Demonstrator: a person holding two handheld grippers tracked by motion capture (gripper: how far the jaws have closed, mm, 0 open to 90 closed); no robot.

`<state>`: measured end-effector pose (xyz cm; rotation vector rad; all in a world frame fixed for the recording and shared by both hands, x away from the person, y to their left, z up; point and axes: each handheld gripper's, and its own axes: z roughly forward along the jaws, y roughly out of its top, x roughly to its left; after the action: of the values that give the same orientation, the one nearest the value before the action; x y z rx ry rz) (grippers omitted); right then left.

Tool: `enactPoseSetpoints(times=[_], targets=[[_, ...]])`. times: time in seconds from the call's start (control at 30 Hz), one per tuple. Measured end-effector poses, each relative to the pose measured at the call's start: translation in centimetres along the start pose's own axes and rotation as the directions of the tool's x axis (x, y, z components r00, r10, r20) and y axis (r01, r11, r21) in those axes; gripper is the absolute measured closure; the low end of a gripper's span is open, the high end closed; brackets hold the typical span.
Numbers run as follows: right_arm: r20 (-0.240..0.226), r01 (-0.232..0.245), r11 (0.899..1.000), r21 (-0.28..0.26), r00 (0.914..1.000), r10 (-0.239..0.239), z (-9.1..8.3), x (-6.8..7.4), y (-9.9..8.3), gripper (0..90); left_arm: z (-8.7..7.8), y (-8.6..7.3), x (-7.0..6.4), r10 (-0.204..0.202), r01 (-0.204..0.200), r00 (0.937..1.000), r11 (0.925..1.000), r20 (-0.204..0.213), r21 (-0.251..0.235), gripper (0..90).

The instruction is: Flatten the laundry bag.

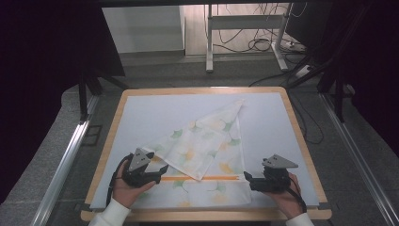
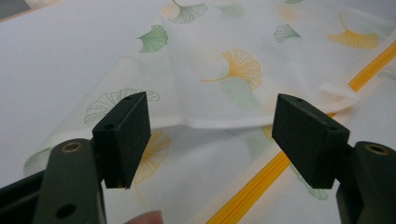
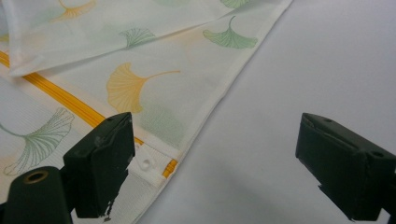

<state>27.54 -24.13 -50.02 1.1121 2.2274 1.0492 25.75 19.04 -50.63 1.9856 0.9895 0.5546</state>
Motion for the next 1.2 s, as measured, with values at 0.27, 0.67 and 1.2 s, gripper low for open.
enactPoseSetpoints(times=[0.27, 0.67, 1.2], targets=[[-0.017, -0.023, 1.000, 0.000, 0.9996, 0.023, -0.19, -0.03, 0.02, 16.3, 0.07, -0.03, -0.08, 0.004, -0.004, 1.0000, 1.0000, 0.009, 0.008, 27.8], [-0.020, -0.035, 0.999, 0.023, 0.9992, 0.035, 0.07, -0.10, -0.08, 16.5, 0.27, -0.11, -0.09, 0.028, -0.028, 0.9995, 0.9993, -0.014, 0.026, 28.3], [-0.010, -0.029, 0.999, 0.026, 0.9995, 0.030, -0.02, -0.05, -0.09, 15.8, -0.13, 0.25, -0.20, 0.001, -0.001, 0.9999, 1.0000, 0.016, 0.001, 28.6]])
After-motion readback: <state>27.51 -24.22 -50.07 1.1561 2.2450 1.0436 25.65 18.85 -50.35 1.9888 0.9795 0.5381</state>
